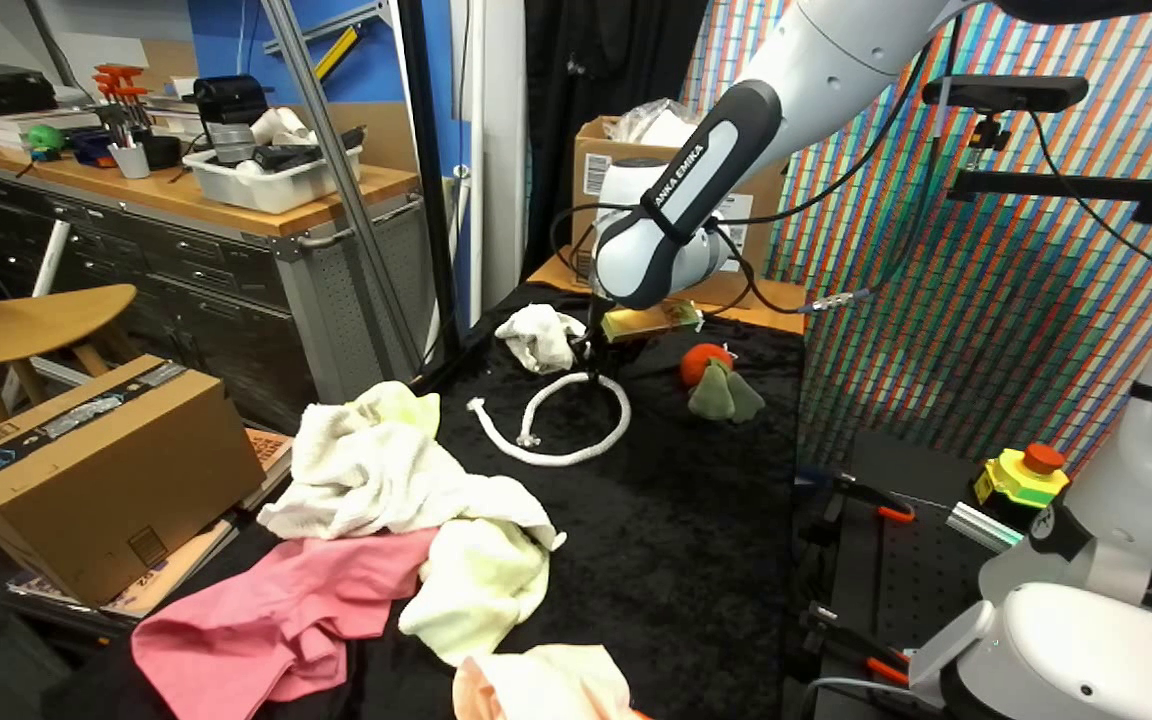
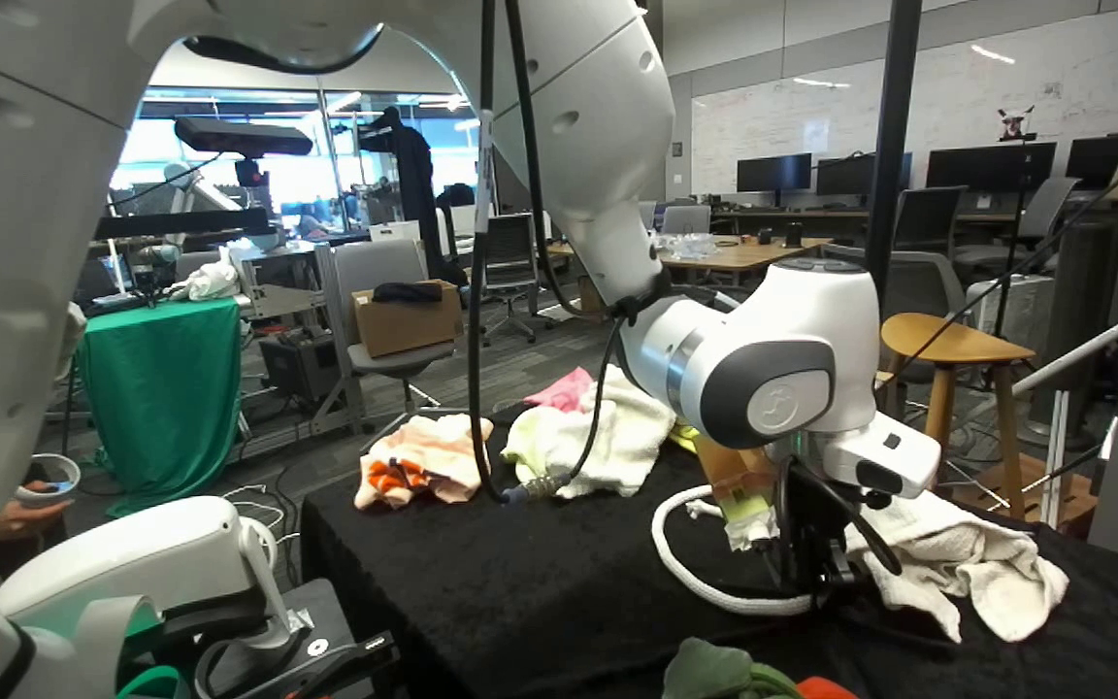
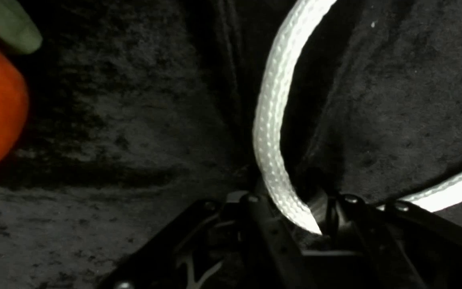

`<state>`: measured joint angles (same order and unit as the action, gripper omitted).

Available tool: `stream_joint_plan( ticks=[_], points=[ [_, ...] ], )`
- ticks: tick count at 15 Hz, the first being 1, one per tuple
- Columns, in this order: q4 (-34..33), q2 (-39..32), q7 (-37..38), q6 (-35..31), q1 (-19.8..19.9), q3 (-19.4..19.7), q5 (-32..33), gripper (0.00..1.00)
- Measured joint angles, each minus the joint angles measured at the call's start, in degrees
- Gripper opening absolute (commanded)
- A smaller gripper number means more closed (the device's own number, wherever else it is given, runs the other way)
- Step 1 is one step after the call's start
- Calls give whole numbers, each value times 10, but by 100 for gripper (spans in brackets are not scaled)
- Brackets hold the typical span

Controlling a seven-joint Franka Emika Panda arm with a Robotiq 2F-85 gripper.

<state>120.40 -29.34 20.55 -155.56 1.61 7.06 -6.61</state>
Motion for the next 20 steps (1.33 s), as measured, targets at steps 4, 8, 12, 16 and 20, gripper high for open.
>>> stream_joint_plan(
  ticks=[4, 8, 12, 16, 20],
  points=[
    [0, 2, 0, 0, -28, 9, 43, 8],
    [0, 3, 2, 0, -66, 25, 89, 12],
    [1, 10, 2, -1, -88, 31, 116, 8],
    [1, 17, 1, -1, -98, 30, 129, 5],
    [3, 29, 1, -2, -102, 30, 131, 6]
  ],
)
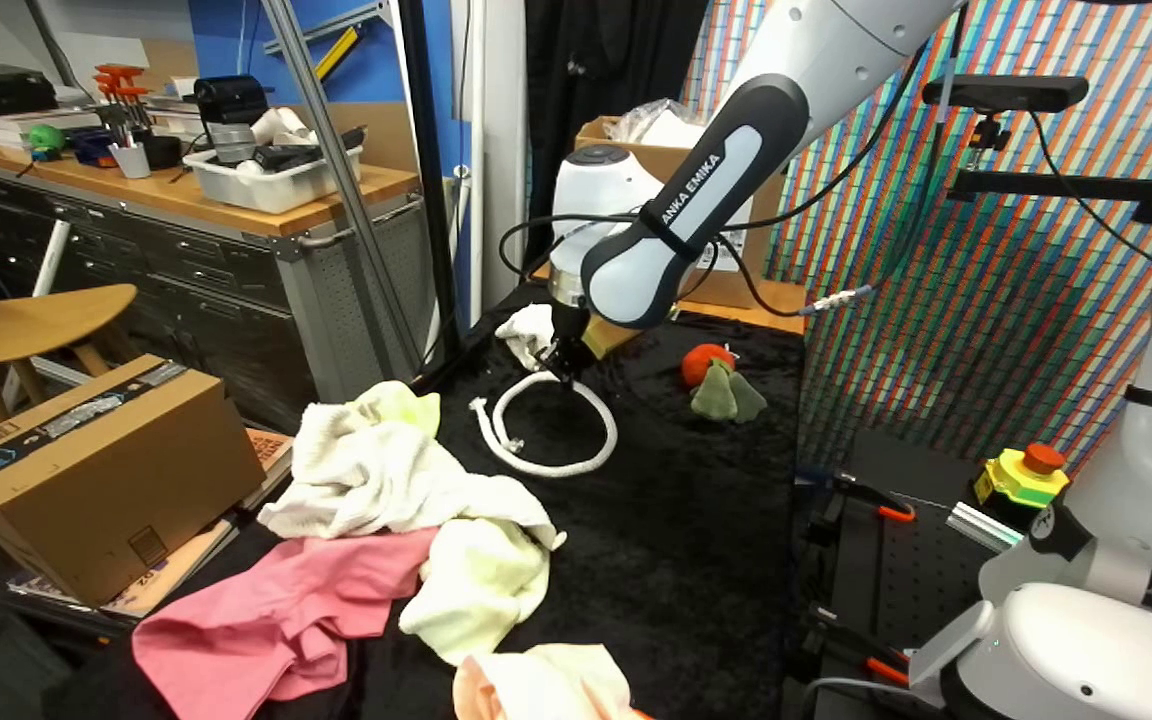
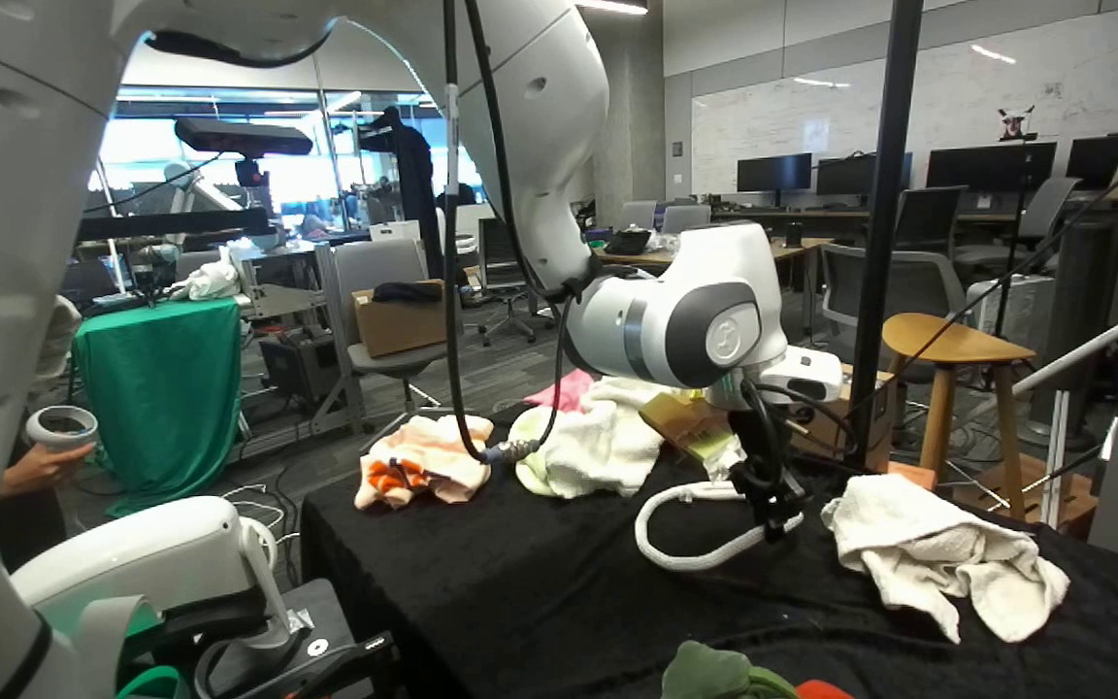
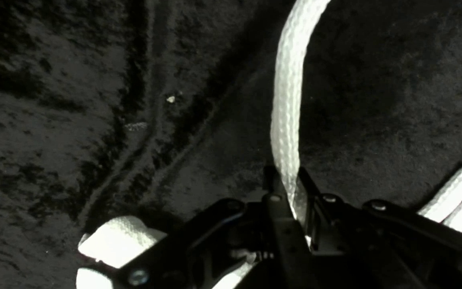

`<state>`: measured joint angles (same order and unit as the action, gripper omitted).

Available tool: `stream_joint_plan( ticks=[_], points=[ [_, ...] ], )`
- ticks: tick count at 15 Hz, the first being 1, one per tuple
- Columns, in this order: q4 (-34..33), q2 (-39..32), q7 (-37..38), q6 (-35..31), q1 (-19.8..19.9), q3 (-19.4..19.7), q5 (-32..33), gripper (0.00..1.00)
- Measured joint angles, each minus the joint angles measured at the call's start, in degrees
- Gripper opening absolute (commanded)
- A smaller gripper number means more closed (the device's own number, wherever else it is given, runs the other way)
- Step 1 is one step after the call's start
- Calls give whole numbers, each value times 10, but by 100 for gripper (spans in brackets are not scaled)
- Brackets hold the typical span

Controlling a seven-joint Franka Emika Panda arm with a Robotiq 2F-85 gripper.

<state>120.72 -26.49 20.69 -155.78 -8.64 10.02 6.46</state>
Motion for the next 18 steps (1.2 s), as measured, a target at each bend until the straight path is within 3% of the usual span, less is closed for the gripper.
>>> stream_joint_plan(
  ticks=[12, 18],
  points=[
    [45, 107, -2, -18, -23, -25, 19, 4],
    [73, 202, 5, -18, -31, -65, 62, 4]
  ],
)
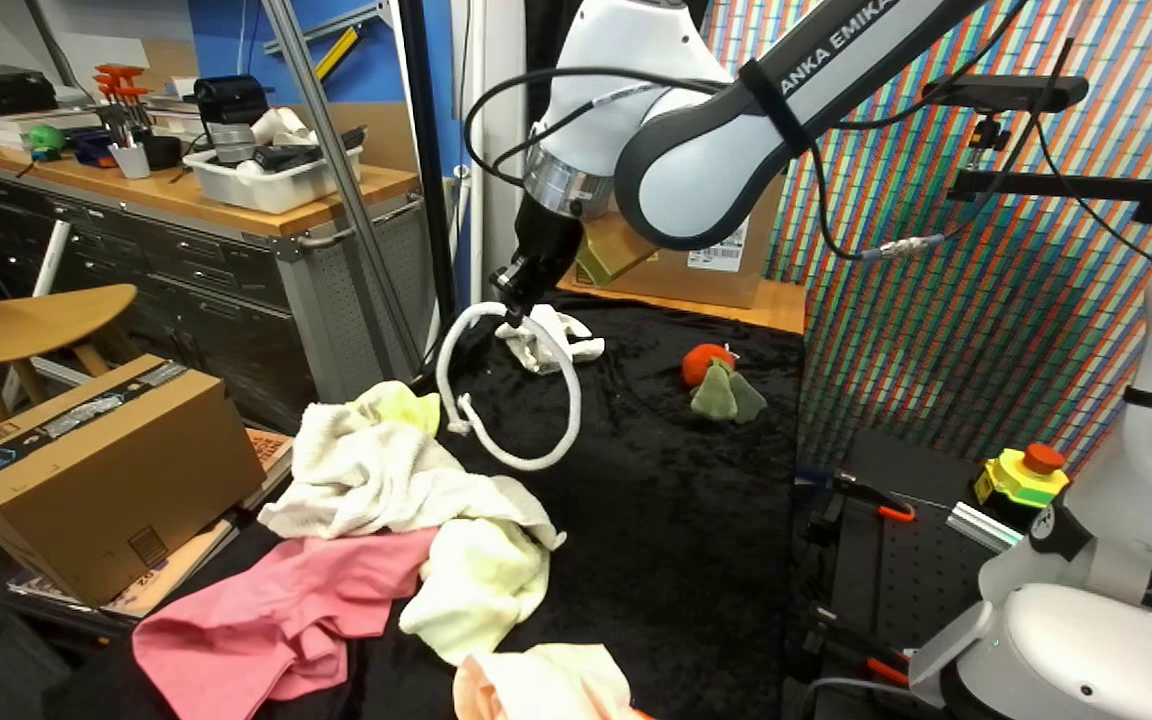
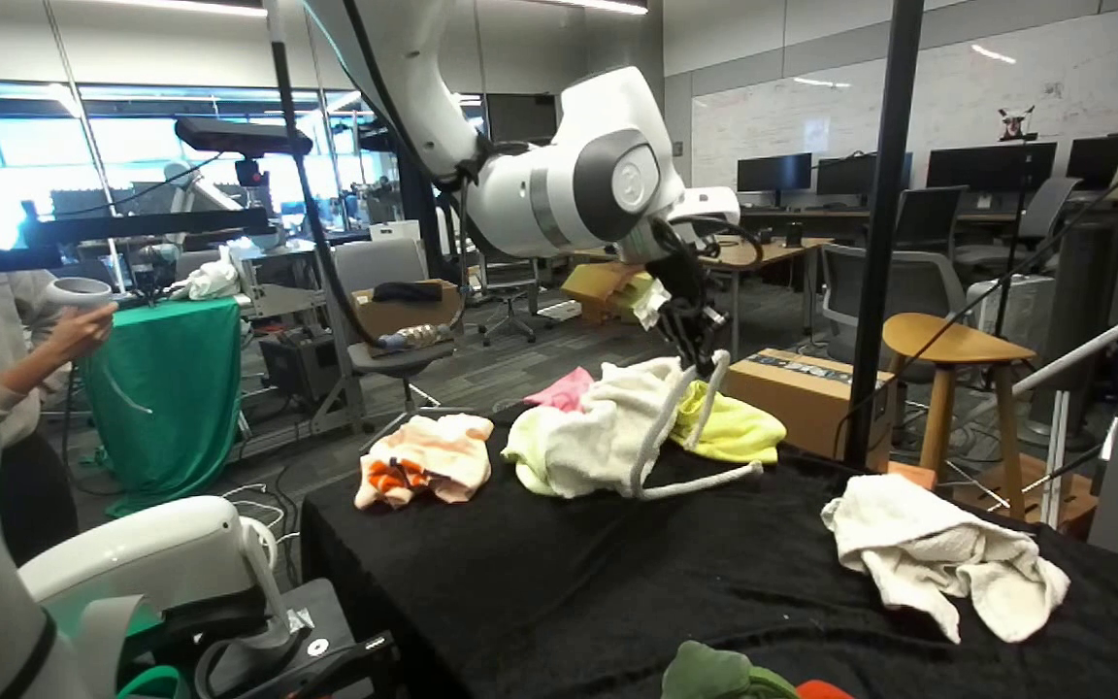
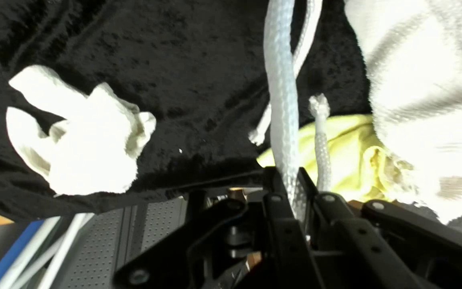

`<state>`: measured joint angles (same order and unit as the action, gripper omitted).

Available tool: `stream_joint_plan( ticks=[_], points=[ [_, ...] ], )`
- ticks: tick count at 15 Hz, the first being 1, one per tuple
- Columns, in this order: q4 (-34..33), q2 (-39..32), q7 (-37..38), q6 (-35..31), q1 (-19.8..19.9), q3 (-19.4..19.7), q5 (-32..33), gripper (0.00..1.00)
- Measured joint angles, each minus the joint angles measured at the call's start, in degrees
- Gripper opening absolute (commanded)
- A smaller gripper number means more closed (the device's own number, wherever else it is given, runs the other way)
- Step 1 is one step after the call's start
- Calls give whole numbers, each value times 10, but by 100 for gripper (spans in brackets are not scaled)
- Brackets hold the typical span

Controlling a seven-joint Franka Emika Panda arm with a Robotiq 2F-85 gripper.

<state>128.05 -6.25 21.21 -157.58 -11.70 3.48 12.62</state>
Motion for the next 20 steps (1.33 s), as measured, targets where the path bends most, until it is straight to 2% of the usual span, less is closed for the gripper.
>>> stream_joint_plan(
  ticks=[8, 14, 18, 19, 20],
  points=[
    [-10, 85, 0, 42, 0, -98, 6, 4],
    [-51, 86, -1, 89, -2, -153, 7, 4],
    [-71, 60, 1, 118, -7, -175, 30, 2],
    [-78, 51, 1, 125, -11, -177, 32, 29],
    [-84, 42, 1, 131, -14, -177, 36, 30]
  ],
)
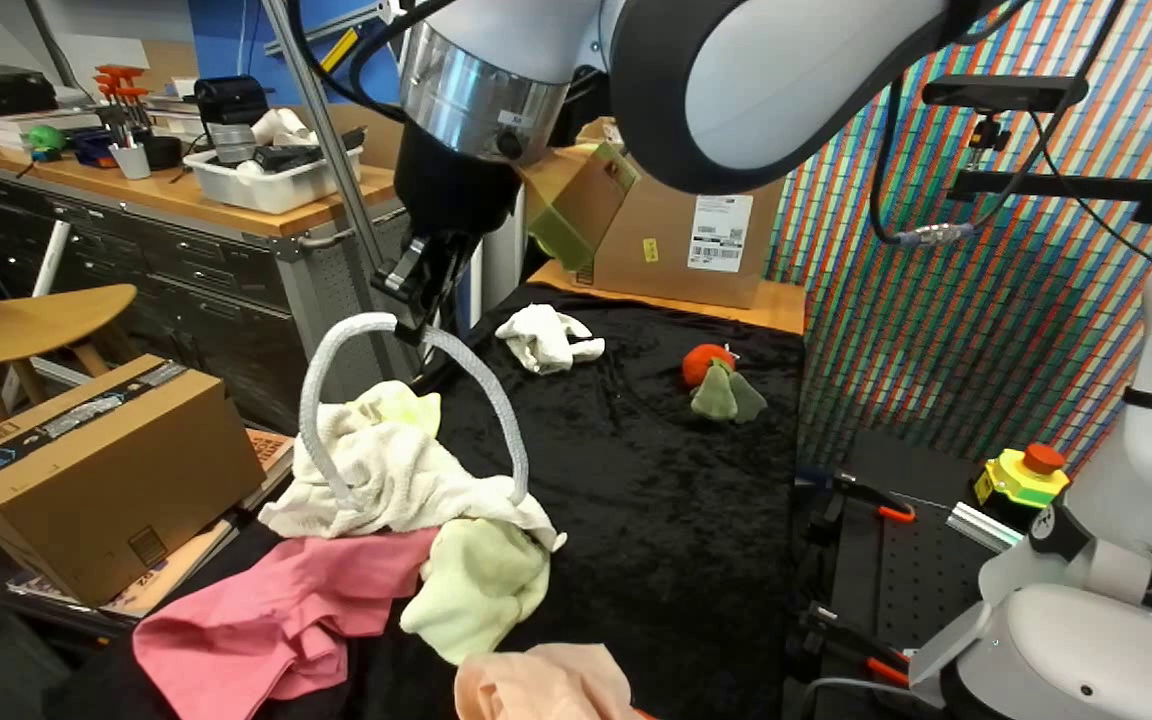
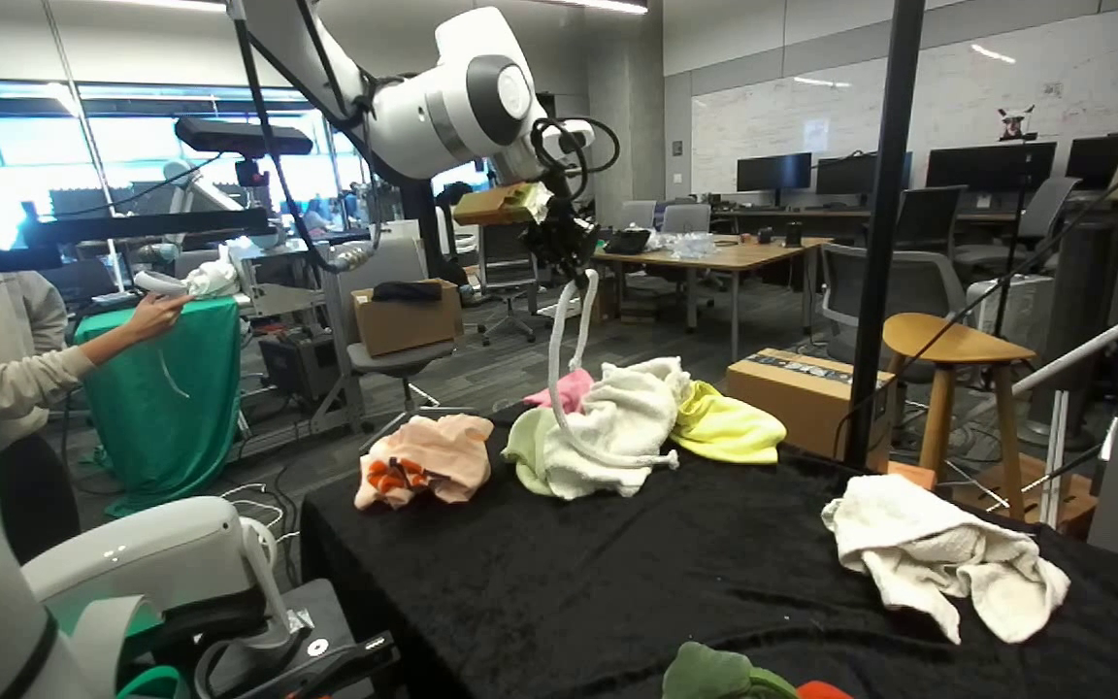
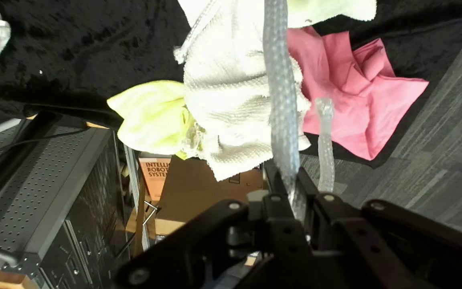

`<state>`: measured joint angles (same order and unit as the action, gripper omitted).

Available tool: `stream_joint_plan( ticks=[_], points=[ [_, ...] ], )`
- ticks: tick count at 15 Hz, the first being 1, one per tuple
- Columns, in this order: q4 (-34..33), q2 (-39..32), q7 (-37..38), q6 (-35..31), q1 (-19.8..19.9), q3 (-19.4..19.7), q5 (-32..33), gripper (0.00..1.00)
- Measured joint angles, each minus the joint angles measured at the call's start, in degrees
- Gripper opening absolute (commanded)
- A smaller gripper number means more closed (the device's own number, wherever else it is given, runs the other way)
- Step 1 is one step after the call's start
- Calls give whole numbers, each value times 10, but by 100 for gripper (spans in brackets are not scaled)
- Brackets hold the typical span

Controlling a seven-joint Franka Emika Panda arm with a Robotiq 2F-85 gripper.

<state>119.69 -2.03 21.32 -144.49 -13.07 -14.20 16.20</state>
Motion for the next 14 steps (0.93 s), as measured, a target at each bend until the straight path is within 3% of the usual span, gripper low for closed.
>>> stream_joint_plan(
  ticks=[9, 14],
  points=[
    [-45, -48, 11, 61, -10, 10, 55, 99],
    [-51, -52, 22, 87, -6, 45, 59, 100]
  ],
)
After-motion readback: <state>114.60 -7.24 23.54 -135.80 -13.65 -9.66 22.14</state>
